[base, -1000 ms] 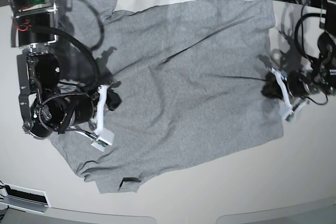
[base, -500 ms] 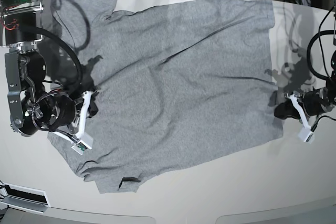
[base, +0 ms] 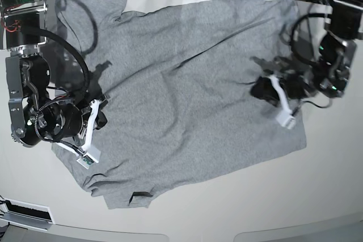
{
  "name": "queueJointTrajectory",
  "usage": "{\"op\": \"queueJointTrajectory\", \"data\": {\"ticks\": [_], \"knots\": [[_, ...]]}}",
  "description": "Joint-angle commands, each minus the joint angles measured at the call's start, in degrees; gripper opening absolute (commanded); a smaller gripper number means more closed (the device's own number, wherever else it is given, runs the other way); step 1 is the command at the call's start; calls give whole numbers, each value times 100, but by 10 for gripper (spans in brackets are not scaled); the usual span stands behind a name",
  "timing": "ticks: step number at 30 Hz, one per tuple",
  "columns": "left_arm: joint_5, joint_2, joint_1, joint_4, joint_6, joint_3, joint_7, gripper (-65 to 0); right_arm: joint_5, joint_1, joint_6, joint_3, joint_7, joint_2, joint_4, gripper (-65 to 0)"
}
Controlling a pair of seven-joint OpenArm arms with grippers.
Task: Layout the t-shirt on the table in an organized manner, then fold the t-shirt properly
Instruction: 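Grasp opposite shirt edges with both grippers and stretch them apart, then regrasp the shirt edge with the right gripper and pull it outward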
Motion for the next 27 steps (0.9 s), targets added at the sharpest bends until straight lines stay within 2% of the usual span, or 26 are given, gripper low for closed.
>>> {"op": "queueJointTrajectory", "data": {"ticks": [1, 3, 10, 13, 15, 20, 24, 25, 27], "knots": [[304, -149, -22, 61, -8, -35, -72, -650, 175, 173, 44, 37, 85, 59, 103, -650], [835, -177, 72, 61, -7, -35, -396, -650, 210, 175, 44, 37, 85, 61, 103, -650], [1971, -597, 116, 50, 1095, -35, -1209, -650, 179, 173, 42, 37, -48, 63, 103, -650], [2284, -837, 111, 50, 1683, -35, -1519, -650, 122, 175, -2, 37, -68, 63, 103, -650], [2378, -990, 94, 50, 1958, -35, -1696, -650, 85, 175, -120, 37, -70, 63, 103, -650], [2387, -1246, -131, 50, 2046, -35, -1867, -650, -4, 175, -380, 37, -50, 59, 103, -650], [2221, -1250, -398, 50, 2002, -35, -1862, -650, 680, 173, -219, 35, -31, 57, 103, -650], [2149, -1246, -444, 50, 1982, -35, -1858, -650, 868, 155, -221, 31, -20, 44, 103, -596], [2015, -1235, -525, 50, 1832, -35, -1786, -650, 1056, 127, -227, 22, -13, -24, 101, -401]]}}
